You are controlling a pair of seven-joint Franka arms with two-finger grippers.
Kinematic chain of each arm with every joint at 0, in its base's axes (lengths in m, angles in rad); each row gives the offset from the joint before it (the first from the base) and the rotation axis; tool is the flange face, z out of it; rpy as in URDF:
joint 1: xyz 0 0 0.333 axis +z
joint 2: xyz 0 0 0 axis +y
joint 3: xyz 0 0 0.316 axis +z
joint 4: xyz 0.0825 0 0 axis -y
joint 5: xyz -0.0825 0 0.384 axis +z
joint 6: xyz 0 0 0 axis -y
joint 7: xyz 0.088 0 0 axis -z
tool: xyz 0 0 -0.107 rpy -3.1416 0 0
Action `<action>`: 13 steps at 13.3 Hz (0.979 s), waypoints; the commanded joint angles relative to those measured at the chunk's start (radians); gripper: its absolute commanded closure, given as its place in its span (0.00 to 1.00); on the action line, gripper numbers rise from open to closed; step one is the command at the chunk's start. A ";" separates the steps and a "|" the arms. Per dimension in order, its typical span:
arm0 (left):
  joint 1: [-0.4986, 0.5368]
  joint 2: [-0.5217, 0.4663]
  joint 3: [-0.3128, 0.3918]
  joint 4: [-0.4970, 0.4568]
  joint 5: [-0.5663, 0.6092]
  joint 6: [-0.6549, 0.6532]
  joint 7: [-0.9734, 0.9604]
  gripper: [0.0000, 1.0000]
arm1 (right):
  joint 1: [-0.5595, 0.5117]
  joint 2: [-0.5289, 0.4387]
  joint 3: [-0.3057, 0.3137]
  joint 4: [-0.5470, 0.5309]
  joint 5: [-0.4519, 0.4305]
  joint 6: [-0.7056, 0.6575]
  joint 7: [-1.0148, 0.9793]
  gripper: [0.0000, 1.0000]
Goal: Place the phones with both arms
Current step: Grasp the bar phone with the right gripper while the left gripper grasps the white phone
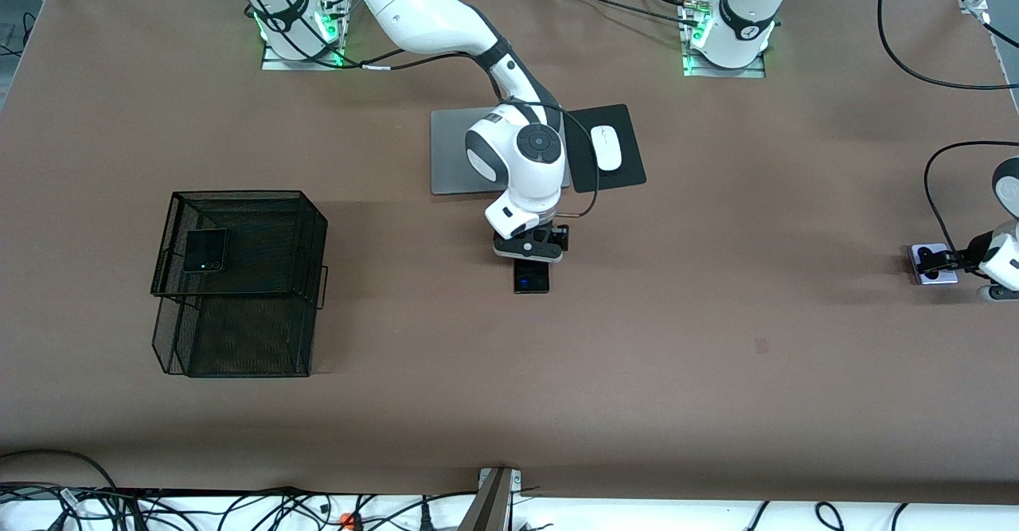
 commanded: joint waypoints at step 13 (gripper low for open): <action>0.019 -0.036 -0.039 0.014 -0.020 -0.030 0.104 0.74 | -0.015 -0.113 -0.027 0.037 -0.004 -0.199 -0.037 1.00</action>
